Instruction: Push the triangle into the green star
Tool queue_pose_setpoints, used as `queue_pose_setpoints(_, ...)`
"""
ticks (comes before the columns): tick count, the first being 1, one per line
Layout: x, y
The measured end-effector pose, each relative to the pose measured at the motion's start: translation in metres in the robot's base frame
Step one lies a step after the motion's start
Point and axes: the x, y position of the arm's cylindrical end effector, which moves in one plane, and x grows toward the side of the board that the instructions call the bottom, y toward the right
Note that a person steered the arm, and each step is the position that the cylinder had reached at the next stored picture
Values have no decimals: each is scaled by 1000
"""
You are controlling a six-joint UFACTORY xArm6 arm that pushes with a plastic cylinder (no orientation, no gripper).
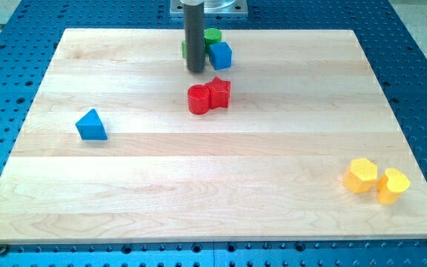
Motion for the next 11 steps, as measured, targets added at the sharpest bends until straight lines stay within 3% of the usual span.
queue_pose_setpoints(1,18,-42)
queue_pose_setpoints(2,41,-124)
queue_pose_setpoints(3,117,-194)
queue_pose_setpoints(5,194,-172)
queue_pose_setpoints(6,165,-149)
queue_pose_setpoints(7,110,-168)
queue_pose_setpoints(8,102,-184)
queue_pose_setpoints(9,126,-192)
queue_pose_setpoints(10,124,-144)
queue_pose_setpoints(11,75,-125)
